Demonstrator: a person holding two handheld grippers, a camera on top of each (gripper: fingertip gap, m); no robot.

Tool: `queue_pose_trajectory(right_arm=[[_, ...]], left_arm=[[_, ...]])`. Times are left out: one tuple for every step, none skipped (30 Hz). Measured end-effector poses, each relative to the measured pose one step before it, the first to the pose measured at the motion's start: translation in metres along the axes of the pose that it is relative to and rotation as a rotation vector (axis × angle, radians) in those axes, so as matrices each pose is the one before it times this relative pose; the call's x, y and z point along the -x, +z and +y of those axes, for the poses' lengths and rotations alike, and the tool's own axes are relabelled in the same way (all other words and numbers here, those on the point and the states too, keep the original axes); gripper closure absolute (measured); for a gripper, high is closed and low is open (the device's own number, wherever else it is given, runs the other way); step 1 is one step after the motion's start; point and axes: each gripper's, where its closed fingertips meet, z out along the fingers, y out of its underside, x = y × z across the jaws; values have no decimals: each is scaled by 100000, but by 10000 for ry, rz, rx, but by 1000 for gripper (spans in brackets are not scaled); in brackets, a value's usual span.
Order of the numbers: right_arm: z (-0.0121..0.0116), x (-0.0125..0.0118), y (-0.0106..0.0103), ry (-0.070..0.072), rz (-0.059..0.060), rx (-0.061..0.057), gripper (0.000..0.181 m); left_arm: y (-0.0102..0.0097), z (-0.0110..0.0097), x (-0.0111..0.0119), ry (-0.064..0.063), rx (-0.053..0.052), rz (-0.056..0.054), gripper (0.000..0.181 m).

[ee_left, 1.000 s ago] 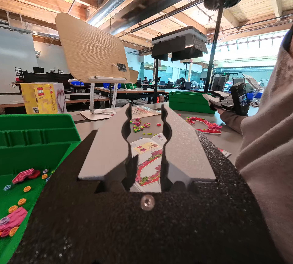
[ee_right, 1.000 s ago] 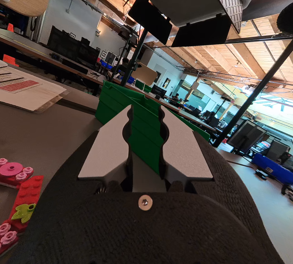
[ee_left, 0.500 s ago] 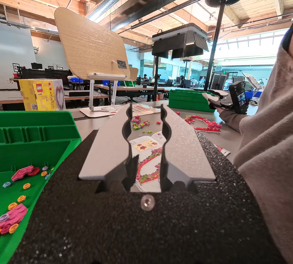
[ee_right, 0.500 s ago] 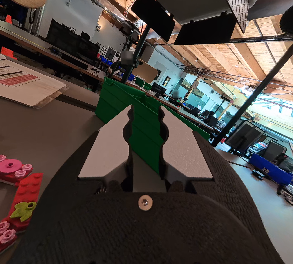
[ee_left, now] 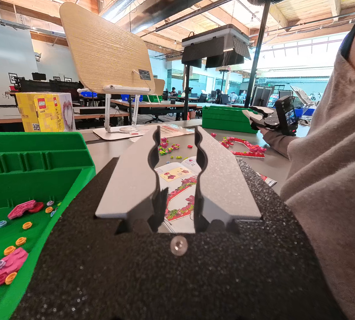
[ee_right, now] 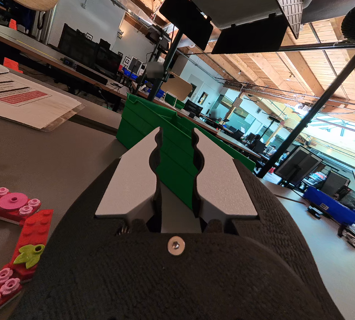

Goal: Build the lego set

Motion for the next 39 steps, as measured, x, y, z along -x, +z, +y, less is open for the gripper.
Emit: queue_pose_trajectory(right_arm=[[-24, 39, -3, 10, -19, -13, 153], [-24, 44, -3, 16, -20, -13, 154], [-26, 32, 1, 23, -18, -12, 153], [-8, 21, -3, 27, -13, -3, 153], [8, 2, 2, 28, -6, 10, 154], [40, 4, 35, 39, -5, 23, 153], [45, 10, 27, 49, -12, 24, 153], [7, 31, 29, 54, -25, 7, 153], [-10, 38, 5, 64, -36, -12, 153], [-46, 35, -5, 77, -43, -33, 153], [-71, 23, -24, 93, -47, -55, 154], [-105, -9, -42, 113, -37, -76, 154], [-146, -55, -62, 140, -23, -104, 153], [-159, -58, -74, 188, -30, -114, 153], [-116, -63, -64, 212, -49, -100, 153], [-94, -42, -46, 212, -64, -86, 153], [-65, -17, -8, 204, -81, -76, 153], [-63, 34, -4, 183, -102, -70, 153], [-94, 93, -12, 157, -116, -78, 153], [-115, 125, -21, 144, -131, -90, 153], [-150, 139, -42, 139, -141, -106, 153], [-184, 129, -70, 155, -137, -123, 153], [-175, 84, -86, 184, -122, -129, 153], [-174, 21, -86, 204, -96, -120, 153], [-146, -14, -98, 219, -81, -108, 153], [-135, -38, -94, 221, -75, -102, 153], [-132, -46, -93, 211, -65, -94, 154], [-104, -58, -68, 192, -54, -82, 154], [-93, -54, -37, 173, -43, -75, 154], [-105, -43, -36, 159, -35, -82, 154], [-118, -26, -14, 129, -34, -88, 154], [-116, -24, -19, 97, -28, -87, 155], [-114, -41, -21, 93, -18, -84, 155], [-88, -60, -2, 99, -8, -67, 155], [-50, -77, 1, 95, 3, -44, 155], [-36, -97, 4, 85, 13, -35, 155], [-31, -88, -11, 66, 17, -26, 155], [-28, -64, -26, 37, 15, -22, 155], [-42, -18, -22, 18, -1, -22, 155]], left_arm=[[16, 43, -56, 25, 16, 26, 148], [6, 17, -28, 18, 9, 18, 148], [-2, 28, -5, 17, 24, 1, 148], [7, 80, -31, 58, 73, -4, 148], [28, 136, -69, 127, 96, 1, 148], [43, 124, -73, 169, 88, -16, 148], [59, 125, -91, 169, 75, -14, 148], [63, 106, -92, 118, 52, 1, 148], [53, 75, -98, 76, 35, 27, 148], [8, 18, -82, 70, -1, 17, 148], [3, -4, -64, 76, -34, 2, 148], [10, 1, -70, 80, -18, 9, 148], [-2, 5, -121, 106, -5, 17, 148], [23, 13, -158, 172, -6, 9, 149], [64, 80, -216, 228, 51, 23, 149], [118, 182, -287, 281, 107, 37, 149], [145, 183, -371, 347, 120, 68, 149], [148, 145, -414, 377, 102, 79, 149], [123, 47, -378, 358, 59, 64, 150], [91, -111, -320, 282, 5, 58, 150], [60, -308, -193, 141, -43, 9, 150], [0, -503, -122, 24, -95, -6, 151], [-78, -694, -51, 4, -136, -28, 150], [-133, -871, 79, 17, -134, -100, 150], [-173, -1082, 244, 35, -130, -154, 150], [-241, -1287, 420, 63, -145, -201, 150], [-279, -1357, 824, 74, -95, -348, 151], [-275, -1164, 1493, 78, 118, -637, 153], [-263, -919, 1979, 61, 341, -790, 154], [-191, -693, 2176, -38, 524, -769, 153], [-63, -401, 2223, -109, 724, -688, 153], [111, 63, 2159, 9, 1027, -545, 152], [263, 475, 2139, 164, 1245, -458, 150], [461, 721, 2289, 196, 1305, -533, 144], [741, 940, 2056, 233, 1333, -383, 142], [1087, 1187, 1643, 132, 1381, -122, 140], [1404, 1246, 1202, -78, 1365, 172, 136], [1642, 1036, 879, -182, 1194, 386, 137], [1798, 782, 807, -263, 1030, 454, 141]])
